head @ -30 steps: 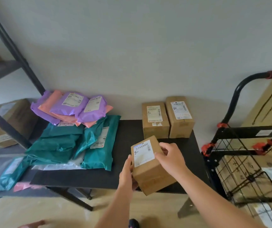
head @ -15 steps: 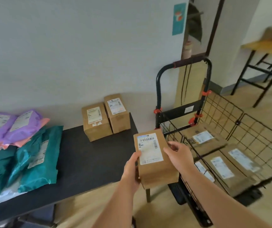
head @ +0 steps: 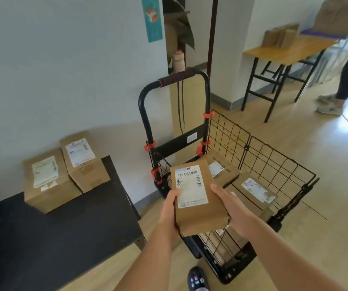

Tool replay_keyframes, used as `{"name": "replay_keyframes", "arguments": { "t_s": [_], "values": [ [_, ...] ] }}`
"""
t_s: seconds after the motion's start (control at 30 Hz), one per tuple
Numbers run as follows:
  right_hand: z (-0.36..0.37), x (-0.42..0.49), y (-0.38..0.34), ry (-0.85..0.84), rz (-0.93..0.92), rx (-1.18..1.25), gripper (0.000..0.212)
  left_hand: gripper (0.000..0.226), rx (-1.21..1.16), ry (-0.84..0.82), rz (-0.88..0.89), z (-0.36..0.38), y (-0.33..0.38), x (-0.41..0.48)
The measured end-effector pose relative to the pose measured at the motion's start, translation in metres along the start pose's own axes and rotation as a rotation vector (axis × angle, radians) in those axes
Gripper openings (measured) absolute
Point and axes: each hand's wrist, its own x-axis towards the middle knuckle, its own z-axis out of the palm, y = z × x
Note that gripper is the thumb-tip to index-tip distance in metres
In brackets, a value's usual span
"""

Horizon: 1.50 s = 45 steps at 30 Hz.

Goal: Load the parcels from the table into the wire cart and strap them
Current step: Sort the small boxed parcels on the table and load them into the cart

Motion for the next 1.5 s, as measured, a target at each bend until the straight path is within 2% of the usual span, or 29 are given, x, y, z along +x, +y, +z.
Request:
{"name": "replay_keyframes", "arguments": {
  "t_s": [0.4,0.6,0.7,0.8,0.9,1.0,1.07,1.17,1.23,1.33,1.5],
  "values": [
    [-0.077,0.103,-0.057,0.028,0.039,0.004,0.053,0.041,-0.032,0.015,-0.045,0.079,0.025,0.118],
    [-0.118,0.138,-0.06,0.077,0.114,0.083,0.052,0.037,0.11,0.056,-0.084,0.118,0.015,0.156],
    [-0.135,0.159,-0.06,0.074,0.142,0.036,0.05,0.036,0.239,0.101,-0.101,0.129,0.006,0.174],
    [-0.144,0.188,-0.063,0.078,0.173,-0.03,0.049,0.053,0.337,0.185,-0.103,0.139,-0.001,0.192],
    [-0.144,0.215,-0.069,-0.018,0.238,-0.065,0.052,0.063,0.287,0.286,-0.146,0.144,-0.005,0.204],
    [-0.146,0.241,-0.075,-0.151,0.333,-0.158,0.052,0.061,0.207,0.375,-0.196,0.144,-0.008,0.219],
    [-0.144,0.257,-0.079,-0.237,0.353,-0.221,0.044,0.055,0.18,0.431,-0.211,0.142,-0.011,0.23],
    [-0.136,0.286,-0.075,-0.339,0.269,-0.37,0.029,0.055,0.144,0.516,-0.223,0.138,-0.013,0.246],
    [-0.126,0.307,-0.067,-0.374,0.232,-0.469,0.041,0.063,0.156,0.537,-0.229,0.133,-0.015,0.257],
    [-0.108,0.329,-0.052,-0.405,0.224,-0.512,0.045,0.07,0.177,0.592,-0.218,0.119,-0.019,0.269],
    [-0.077,0.36,-0.025,-0.427,0.228,-0.521,0.053,0.06,0.252,0.752,-0.174,0.088,-0.025,0.291]
  ]
}}
